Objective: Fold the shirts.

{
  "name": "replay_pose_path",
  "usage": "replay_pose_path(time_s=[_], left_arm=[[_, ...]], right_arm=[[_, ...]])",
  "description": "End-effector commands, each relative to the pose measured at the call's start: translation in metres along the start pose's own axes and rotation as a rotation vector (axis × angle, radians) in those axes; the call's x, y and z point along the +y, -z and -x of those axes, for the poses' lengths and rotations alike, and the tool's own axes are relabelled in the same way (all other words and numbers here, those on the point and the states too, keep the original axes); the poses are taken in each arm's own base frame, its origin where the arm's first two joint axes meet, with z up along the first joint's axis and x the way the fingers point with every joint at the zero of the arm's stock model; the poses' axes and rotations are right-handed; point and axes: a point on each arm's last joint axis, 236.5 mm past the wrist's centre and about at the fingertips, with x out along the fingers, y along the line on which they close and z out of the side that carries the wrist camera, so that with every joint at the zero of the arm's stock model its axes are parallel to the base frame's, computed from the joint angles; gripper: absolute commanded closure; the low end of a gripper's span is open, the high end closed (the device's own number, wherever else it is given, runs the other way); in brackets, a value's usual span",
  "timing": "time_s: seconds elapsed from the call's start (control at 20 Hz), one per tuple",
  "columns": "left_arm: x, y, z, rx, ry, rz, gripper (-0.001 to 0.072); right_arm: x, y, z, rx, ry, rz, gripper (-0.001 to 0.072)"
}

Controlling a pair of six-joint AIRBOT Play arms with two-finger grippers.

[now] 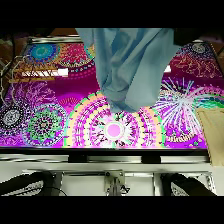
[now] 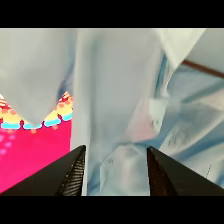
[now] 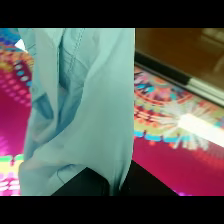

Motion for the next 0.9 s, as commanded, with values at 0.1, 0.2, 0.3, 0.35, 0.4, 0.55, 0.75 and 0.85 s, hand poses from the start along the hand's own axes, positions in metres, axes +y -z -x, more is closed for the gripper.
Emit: replay_pose_path(time_s=[0.1,0.2,0.3,0.35,0.4,0.55,0.75,0.85], left_arm=[[-0.008,0.005,0.006,0.029,0.017,-0.01,0.0221],[-0.009,0.007,0.006,0.04,0.02,-0.007,0.022],[-0.009,0.009,0.006,0.048,0.022,-0.007,0.0221],[-0.009,0.009,0.006,0.047,0.022,-0.007,0.0221],[-0.009,0.009,0.006,0.047,0.022,-0.007,0.0221],[-0.009,0.009,0.006,0.047,0.021,-0.007,0.0221],[-0.009,0.009,0.006,0.047,0.021,0.005,0.0221],[-0.009,0.009,0.006,0.048,0.022,0.021,0.0221]], right_arm=[[-0.116,-0.012,0.061,-0.029,0.544,0.038,0.0642],[-0.152,-0.01,0.088,-0.014,0.73,0.049,0.0643],[-0.179,-0.001,0.106,-0.012,0.819,-0.01,0.0642],[-0.193,0.005,0.116,-0.01,0.858,-0.049,0.0642],[-0.21,0.013,0.128,-0.008,0.907,-0.088,0.0642],[-0.252,0.034,0.169,0.025,1.05,-0.135,0.0642],[-0.293,0.06,0.226,0.068,1.22,-0.179,0.0642],[-0.307,0.07,0.254,0.081,1.296,-0.193,0.0642]])
